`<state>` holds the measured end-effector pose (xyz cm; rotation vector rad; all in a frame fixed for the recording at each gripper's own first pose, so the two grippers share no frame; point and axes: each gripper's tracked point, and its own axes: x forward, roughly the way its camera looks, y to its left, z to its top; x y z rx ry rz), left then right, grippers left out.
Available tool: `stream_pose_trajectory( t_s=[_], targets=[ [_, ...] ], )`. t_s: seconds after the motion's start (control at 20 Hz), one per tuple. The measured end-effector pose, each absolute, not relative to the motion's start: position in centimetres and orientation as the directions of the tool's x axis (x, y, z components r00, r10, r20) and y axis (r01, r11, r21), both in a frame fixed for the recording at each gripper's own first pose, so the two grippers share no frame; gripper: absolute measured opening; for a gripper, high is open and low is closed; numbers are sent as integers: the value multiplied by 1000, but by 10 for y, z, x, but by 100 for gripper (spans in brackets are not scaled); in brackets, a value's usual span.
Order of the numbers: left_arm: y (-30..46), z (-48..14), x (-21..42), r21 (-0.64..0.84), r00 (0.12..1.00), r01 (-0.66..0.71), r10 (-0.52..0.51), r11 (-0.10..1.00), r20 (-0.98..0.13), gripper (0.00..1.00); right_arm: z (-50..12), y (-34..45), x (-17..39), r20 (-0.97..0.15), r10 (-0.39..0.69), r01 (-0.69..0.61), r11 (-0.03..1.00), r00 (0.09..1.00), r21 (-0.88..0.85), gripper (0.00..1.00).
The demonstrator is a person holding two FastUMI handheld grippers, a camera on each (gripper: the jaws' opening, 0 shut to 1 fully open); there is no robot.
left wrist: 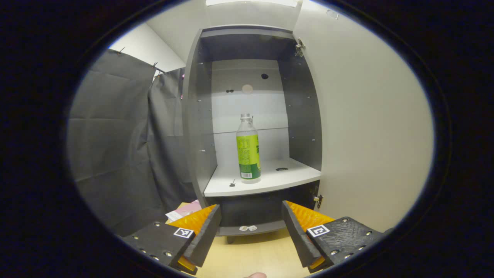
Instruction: Open the cabinet door with the right hand, grasp the bottle in the cabinet with the left hand and place it on the coaster, then close the cabinet door with the right hand.
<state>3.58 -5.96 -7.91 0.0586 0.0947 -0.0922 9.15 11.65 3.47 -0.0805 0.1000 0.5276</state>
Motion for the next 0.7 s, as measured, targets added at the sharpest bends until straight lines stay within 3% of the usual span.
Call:
stream_pose_trajectory(
  t_s=[0.7],
  targets=[
    [-64, -52, 121, 88, 995, 91, -88, 992, -43, 90, 36, 57, 65, -52, 222, -222, 975, 974, 6, 17]
  ],
)
